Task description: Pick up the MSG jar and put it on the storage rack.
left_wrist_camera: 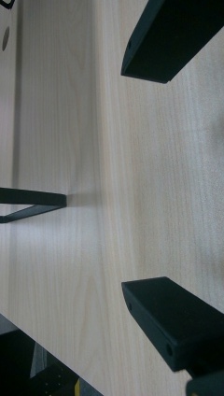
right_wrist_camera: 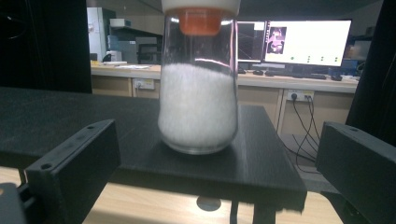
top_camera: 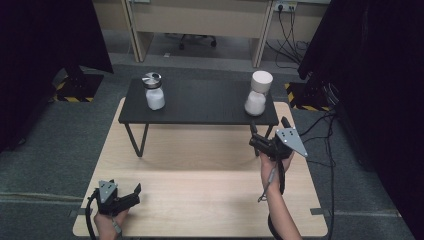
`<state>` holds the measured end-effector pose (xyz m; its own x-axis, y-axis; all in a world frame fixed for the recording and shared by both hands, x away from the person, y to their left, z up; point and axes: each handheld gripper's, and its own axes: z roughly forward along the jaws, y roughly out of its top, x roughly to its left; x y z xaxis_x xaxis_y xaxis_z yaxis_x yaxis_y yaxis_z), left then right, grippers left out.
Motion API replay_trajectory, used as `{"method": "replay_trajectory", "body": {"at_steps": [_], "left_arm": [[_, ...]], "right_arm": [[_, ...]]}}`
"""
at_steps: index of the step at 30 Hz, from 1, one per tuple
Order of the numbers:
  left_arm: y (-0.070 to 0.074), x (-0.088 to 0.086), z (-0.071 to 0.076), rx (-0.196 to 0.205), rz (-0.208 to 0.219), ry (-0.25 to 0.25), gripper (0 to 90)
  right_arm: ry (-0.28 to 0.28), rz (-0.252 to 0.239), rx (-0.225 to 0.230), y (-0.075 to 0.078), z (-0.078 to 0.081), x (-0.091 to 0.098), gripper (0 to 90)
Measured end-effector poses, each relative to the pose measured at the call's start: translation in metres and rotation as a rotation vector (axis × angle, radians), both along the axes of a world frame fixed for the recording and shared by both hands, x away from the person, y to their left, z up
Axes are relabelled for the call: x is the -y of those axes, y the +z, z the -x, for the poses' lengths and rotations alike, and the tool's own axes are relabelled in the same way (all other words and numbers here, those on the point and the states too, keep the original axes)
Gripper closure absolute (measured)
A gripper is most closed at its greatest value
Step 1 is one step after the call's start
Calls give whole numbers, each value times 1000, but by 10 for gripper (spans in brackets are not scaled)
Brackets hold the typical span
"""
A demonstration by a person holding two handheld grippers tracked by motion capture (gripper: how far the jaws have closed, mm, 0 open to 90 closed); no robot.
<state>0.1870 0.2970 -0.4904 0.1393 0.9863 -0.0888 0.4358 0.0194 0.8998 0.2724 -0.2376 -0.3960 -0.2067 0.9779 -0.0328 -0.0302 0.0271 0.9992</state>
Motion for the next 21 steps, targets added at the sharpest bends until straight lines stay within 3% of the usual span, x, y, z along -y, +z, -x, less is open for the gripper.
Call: {"method": "replay_trajectory", "body": {"at_steps": [8, 12, 21], "left_arm": [[1, 2, -1, -6, -9, -2, 0], [1, 2, -1, -7, -11, -1, 0], [1, 3, -2, -12, -16, 1, 0]], "right_arm": [[4, 5, 10, -22, 15, 8, 3], [1, 29, -5, -32, 23, 11, 3], [1, 27, -39, -56, 40, 21, 3]]}}
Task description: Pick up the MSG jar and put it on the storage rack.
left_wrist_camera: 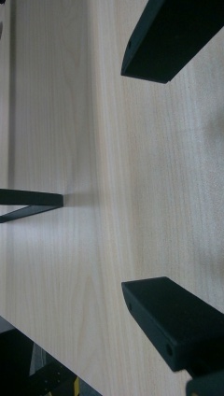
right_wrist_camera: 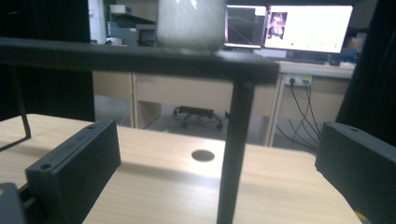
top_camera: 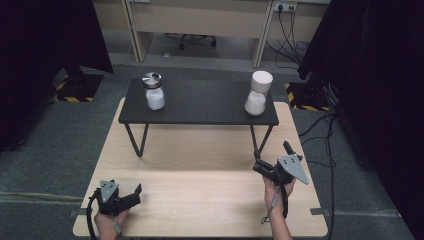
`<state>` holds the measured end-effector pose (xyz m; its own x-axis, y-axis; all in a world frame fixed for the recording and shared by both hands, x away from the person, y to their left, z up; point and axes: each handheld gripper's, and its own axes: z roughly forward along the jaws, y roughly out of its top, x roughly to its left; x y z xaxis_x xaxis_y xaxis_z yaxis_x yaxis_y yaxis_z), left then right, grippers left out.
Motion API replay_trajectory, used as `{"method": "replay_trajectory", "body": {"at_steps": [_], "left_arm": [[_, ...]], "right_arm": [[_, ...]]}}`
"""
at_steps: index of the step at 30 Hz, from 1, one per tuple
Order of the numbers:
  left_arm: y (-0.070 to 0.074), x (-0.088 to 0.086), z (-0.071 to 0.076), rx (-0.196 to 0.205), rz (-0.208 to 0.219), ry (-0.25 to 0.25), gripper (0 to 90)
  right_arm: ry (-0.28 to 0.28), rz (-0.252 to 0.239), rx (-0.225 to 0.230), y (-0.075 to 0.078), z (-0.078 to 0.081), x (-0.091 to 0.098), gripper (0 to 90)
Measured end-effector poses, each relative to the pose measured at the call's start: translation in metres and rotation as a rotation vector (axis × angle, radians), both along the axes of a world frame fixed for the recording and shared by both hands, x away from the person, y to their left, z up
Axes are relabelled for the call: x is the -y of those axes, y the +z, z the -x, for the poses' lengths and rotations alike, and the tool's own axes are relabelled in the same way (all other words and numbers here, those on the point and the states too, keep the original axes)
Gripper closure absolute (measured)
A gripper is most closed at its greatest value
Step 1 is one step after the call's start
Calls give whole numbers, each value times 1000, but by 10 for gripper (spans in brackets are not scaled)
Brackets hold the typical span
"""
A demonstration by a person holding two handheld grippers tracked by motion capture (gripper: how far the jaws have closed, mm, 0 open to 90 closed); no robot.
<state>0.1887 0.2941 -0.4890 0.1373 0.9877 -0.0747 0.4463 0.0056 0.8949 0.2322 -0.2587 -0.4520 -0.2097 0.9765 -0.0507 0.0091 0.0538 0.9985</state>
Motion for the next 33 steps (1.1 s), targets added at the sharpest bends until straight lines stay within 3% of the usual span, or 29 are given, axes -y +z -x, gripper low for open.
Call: {"method": "replay_trajectory", "body": {"at_steps": [9, 18, 26, 33], "left_arm": [[1, 1, -1, -7, -2, 0, 0], [1, 2, -2, -13, -7, 2, 0], [2, 2, -2, -15, -6, 3, 0], [2, 2, -3, -18, -9, 3, 0]], "right_arm": [[-9, -20, -23, -22, 13, 7, 3], [-1, 33, -16, -39, 22, 12, 3], [-12, -3, -39, -53, 29, 18, 3], [-23, -2, -58, -61, 35, 22, 3]]}}
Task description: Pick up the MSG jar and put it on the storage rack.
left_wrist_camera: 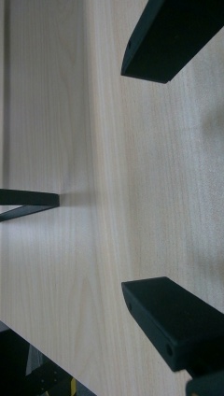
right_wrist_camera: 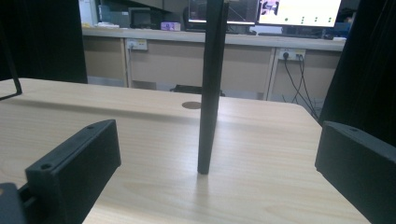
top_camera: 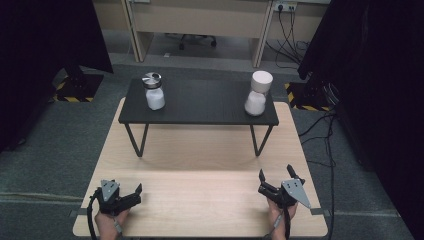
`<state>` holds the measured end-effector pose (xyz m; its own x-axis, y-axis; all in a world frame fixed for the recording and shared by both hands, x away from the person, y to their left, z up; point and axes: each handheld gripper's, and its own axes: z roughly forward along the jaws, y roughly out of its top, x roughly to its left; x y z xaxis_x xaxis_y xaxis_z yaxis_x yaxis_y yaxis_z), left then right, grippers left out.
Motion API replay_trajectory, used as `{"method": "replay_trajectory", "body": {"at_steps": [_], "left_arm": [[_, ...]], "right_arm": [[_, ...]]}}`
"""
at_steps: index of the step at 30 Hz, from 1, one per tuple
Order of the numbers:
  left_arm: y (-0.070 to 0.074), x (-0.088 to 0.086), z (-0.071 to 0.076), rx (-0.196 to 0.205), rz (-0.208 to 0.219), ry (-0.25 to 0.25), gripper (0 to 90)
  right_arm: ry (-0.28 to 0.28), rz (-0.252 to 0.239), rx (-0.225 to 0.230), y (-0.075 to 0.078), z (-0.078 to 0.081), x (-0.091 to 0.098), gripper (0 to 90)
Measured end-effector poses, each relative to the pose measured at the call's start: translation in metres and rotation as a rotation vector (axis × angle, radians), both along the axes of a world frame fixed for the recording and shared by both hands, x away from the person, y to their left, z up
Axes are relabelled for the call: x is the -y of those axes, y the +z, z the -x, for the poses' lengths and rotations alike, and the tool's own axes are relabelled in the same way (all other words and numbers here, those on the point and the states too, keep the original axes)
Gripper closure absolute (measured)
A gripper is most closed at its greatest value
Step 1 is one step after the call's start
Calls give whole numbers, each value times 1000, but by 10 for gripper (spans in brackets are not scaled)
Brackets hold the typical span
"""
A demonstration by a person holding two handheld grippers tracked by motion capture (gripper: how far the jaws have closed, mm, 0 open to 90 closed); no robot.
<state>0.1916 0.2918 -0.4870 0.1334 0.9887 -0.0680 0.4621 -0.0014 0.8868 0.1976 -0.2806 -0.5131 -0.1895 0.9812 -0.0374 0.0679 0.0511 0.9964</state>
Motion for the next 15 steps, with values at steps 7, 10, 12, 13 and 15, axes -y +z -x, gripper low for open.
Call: {"method": "replay_trajectory", "body": {"at_steps": [7, 10, 12, 13, 15], "left_arm": [[0, 0, 0, -1, -3, 0, 0], [0, 1, 0, -3, -3, 0, 0], [0, 1, -1, -3, -5, 1, 0], [0, 1, -1, -4, -5, 1, 0], [0, 1, -1, -4, -6, 1, 0]], "right_arm": [[1, -4, -9, -5, 2, 2, 3], [0, -1, -15, -7, 3, 2, 3], [0, -5, -19, -8, 4, 2, 3], [0, -4, -21, -8, 4, 3, 3], [-1, -8, -24, -10, 5, 3, 3]]}}
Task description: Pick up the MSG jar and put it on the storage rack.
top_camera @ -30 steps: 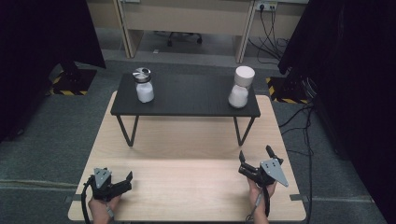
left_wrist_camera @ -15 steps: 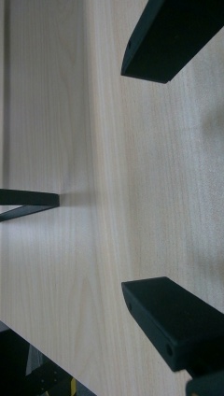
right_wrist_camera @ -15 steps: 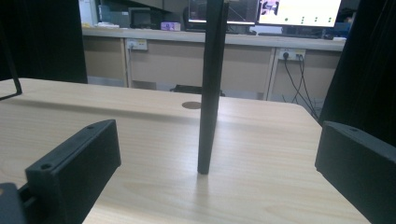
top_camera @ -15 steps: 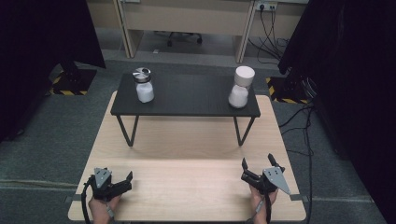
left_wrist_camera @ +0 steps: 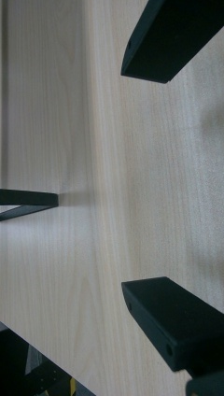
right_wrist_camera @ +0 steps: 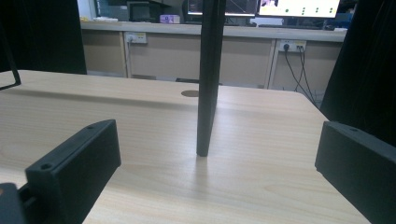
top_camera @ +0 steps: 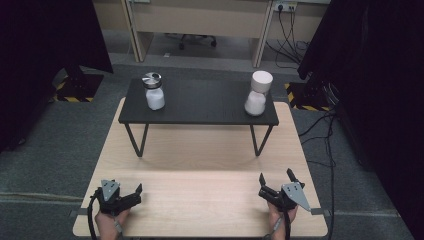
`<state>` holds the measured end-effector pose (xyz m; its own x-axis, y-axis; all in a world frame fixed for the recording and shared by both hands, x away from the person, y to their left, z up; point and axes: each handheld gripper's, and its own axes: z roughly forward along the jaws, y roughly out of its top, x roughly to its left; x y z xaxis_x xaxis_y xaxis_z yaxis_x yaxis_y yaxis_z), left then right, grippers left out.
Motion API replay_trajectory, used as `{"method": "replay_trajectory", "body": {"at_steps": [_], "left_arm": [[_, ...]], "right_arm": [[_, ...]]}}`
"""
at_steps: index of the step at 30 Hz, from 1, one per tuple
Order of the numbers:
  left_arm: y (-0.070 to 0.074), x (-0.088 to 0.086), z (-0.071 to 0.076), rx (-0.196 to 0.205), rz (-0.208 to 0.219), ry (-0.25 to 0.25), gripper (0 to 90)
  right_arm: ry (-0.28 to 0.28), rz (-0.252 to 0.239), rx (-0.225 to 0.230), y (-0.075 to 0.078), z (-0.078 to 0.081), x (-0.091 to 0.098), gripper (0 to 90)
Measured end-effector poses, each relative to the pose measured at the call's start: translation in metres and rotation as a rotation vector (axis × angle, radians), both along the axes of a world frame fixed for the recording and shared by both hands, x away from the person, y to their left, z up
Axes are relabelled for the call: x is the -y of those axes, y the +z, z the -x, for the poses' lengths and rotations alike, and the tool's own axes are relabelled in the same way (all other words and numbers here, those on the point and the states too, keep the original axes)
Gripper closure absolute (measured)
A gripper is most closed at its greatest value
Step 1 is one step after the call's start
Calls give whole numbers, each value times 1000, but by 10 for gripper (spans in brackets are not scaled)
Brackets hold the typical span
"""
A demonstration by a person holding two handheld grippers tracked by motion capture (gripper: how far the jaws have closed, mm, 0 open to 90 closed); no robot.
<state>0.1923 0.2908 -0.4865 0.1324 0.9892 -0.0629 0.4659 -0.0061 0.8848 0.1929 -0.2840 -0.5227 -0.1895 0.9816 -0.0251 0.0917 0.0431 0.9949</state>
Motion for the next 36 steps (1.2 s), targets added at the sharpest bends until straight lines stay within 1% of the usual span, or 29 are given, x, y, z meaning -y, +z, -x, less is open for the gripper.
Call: {"method": "replay_trajectory", "body": {"at_steps": [7, 9, 12, 16, 20, 23, 28, 36], "left_arm": [[0, 1, 0, -3, -2, 1, 0], [0, 1, -1, -3, -3, 0, 0], [1, 1, -1, -7, -6, -1, 0], [1, 2, -1, -8, -8, 0, 0], [1, 2, -2, -11, -14, -1, 0], [1, 3, -2, -13, -18, -3, 0], [1, 3, -2, -11, -21, -3, 0], [0, 4, 0, 1, -29, -2, 0]], "right_arm": [[-5, -10, -16, -4, 2, 3, 3], [-7, -4, -17, -5, 3, 3, 3], [-9, -8, -21, -7, 4, 4, 3], [-12, -14, -13, -8, 5, 5, 3], [-20, -24, -33, -9, 5, 7, 3], [-24, -49, -48, -11, 5, 9, 3], [-27, -66, -42, -13, 6, 9, 3], [-41, -103, -16, -18, 10, 10, 3]]}}
